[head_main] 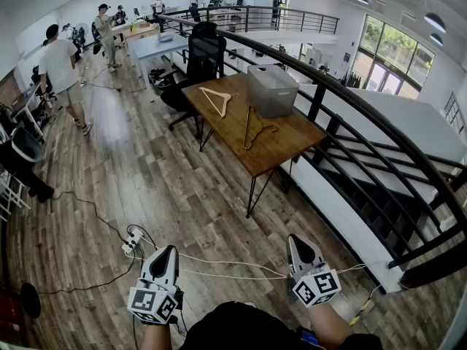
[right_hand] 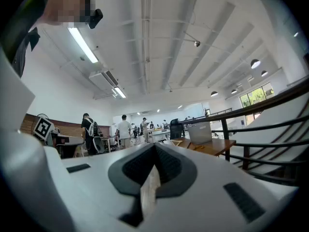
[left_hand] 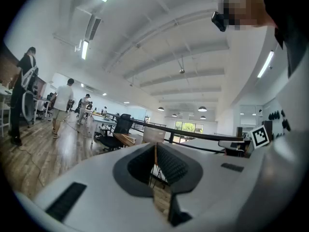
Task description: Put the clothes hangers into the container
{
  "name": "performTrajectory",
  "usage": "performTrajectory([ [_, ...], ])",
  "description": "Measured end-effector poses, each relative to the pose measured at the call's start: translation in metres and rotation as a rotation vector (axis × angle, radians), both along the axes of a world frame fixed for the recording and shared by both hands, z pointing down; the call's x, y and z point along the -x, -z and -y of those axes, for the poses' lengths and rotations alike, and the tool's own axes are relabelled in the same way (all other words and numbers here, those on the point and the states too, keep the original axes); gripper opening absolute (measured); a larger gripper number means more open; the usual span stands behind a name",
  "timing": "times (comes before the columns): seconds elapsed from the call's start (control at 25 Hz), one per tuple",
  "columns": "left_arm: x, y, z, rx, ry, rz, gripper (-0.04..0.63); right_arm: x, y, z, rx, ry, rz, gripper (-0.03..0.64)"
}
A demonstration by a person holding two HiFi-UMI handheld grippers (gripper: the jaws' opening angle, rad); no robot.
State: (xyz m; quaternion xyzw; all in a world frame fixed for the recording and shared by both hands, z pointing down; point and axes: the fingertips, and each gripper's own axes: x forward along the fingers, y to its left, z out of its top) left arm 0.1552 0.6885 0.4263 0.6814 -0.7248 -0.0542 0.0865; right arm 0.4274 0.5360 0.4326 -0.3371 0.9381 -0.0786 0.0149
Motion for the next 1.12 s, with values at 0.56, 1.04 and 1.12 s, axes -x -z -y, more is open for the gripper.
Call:
performTrajectory([
  [0.56,-0.023,0.001,0.013,0.030,-0.020,0.002,0.025,-0.024,-0.003,0.004,0.035,0.014,0.011,-0.008],
  [1.04,-0.064,0.005,0.045,0.070,-0.086,0.041,0.028,-0.037,0.004,0.026,0.038,0.048,0.106,0.023],
  [1.12,-0.074,0.004,0.051,0.081,-0.098,0.032,0.028,-0.044,0.003,0.028,0.045,0.057,0.107,0.040],
])
